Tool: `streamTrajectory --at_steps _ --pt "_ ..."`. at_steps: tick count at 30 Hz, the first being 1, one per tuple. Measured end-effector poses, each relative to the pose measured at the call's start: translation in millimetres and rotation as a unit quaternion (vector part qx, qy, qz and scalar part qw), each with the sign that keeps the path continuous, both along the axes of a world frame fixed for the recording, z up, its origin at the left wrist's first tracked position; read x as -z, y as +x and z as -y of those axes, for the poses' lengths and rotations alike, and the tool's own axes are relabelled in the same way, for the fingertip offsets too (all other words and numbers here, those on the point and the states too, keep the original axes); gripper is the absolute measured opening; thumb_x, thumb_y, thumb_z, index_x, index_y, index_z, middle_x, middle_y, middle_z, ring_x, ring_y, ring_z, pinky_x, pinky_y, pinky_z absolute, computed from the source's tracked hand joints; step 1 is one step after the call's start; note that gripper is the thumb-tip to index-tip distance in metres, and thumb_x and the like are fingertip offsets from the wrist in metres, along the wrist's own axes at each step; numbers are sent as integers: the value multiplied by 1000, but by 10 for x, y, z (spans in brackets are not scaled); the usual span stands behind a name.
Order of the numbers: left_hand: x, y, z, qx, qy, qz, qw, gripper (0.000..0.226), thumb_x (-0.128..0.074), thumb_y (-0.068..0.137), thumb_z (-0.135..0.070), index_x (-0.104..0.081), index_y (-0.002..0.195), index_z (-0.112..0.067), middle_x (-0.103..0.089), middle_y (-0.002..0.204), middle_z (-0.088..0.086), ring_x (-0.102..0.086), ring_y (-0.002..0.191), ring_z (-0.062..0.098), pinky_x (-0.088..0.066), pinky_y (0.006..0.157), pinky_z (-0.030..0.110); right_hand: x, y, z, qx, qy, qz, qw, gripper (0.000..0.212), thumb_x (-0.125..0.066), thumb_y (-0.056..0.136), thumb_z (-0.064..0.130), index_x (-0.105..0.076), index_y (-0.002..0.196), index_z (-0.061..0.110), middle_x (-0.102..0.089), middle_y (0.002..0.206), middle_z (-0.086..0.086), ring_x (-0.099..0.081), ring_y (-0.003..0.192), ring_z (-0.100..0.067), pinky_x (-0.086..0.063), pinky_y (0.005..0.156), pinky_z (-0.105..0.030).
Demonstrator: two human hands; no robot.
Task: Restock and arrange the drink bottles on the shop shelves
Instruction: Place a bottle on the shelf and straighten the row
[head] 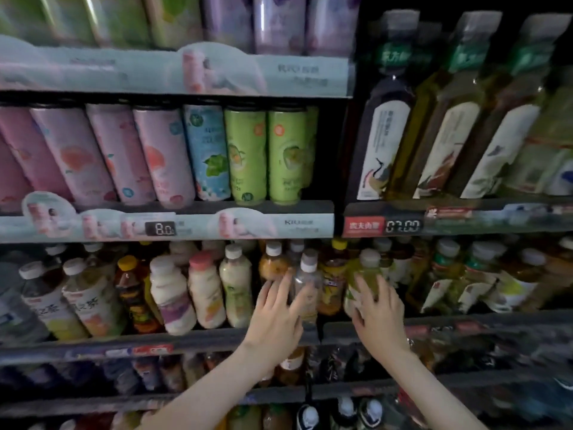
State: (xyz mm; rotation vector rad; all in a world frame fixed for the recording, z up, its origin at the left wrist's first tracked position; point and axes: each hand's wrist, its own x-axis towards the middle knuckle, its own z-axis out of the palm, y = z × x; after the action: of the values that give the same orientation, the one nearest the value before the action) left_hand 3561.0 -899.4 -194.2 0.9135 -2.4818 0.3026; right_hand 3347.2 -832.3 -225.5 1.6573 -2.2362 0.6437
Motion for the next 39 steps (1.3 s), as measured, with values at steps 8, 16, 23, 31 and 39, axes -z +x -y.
streamTrajectory --at_steps 8,16,23,31,39 --pt "130 -728 -239 -110 126 16 986 77 -76 64 -27 -47 135 -16 -40 140 27 -46 122 41 -46 96 51 -162 -634 284 -138 115 138 974 87 -55 94 34 12 148 43 -2 157 -9 -9 144 -32 -24 114 -44" --pt "47 -780 -180 -115 85 18 990 84 -77 61 -19 -40 137 -18 -33 146 27 -40 130 44 -42 100 56 -343 -341 479 -165 11 -41 985 97 -65 84 35 6 151 35 -21 155 -17 -21 142 -38 -15 114 -54" --pt "-79 -690 -153 -122 94 6 988 84 -71 68 -19 -33 143 -17 -28 149 27 -32 135 43 -34 106 56 -584 -42 585 -167 92 40 981 50 -59 90 28 -43 138 26 -24 143 -15 -35 128 -39 -43 101 -47" --pt "78 -469 -225 -18 96 22 995 89 -81 47 -30 -43 126 -11 -62 116 6 -61 101 24 -52 85 37 -217 -56 -49 -304 7 -124 945 54 -78 73 40 -51 115 20 -55 95 -4 -58 74 -17 -51 53 -25" --pt "168 -634 -222 23 197 23 980 70 -53 91 -28 -16 149 -10 -33 147 6 -32 134 22 -30 109 31 -345 12 -237 -208 -51 13 977 32 -53 88 47 -45 101 19 -55 89 1 -58 66 -13 -49 47 -20"
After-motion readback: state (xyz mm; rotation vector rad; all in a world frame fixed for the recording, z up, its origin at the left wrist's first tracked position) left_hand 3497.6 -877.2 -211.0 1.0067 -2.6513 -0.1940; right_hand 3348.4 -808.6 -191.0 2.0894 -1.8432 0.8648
